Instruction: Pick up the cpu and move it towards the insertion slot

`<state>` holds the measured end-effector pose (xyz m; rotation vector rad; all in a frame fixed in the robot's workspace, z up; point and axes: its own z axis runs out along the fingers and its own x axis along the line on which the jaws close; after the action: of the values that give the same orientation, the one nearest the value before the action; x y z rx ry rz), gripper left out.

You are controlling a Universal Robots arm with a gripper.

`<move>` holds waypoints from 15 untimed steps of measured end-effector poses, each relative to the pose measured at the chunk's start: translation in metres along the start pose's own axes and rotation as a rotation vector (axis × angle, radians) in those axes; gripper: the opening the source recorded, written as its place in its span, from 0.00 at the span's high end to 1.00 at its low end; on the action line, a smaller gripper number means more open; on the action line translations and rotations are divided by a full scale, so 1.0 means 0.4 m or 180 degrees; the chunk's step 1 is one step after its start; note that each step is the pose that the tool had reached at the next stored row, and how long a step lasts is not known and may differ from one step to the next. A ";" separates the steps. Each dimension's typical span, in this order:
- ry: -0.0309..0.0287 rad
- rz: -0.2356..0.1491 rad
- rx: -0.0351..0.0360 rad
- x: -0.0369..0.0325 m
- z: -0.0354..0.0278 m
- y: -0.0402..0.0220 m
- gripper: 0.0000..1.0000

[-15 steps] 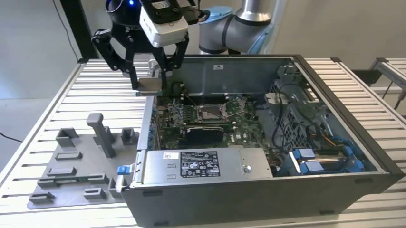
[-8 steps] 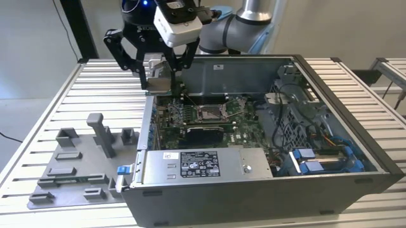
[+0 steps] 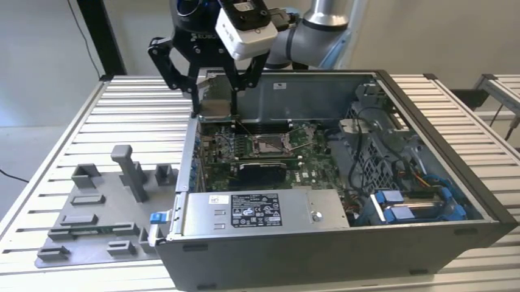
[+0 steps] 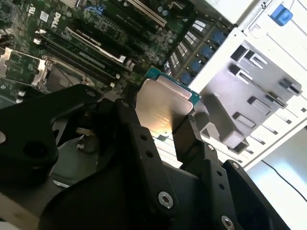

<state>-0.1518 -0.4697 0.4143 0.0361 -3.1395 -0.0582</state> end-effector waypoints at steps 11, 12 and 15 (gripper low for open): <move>0.0000 0.0000 0.0000 -0.051 0.000 -0.001 1.00; 0.0000 0.0000 0.0000 -0.056 0.000 -0.001 1.00; 0.0000 0.0000 0.0000 -0.068 0.000 -0.002 1.00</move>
<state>-0.1247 -0.4697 0.4143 0.0360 -3.1395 -0.0581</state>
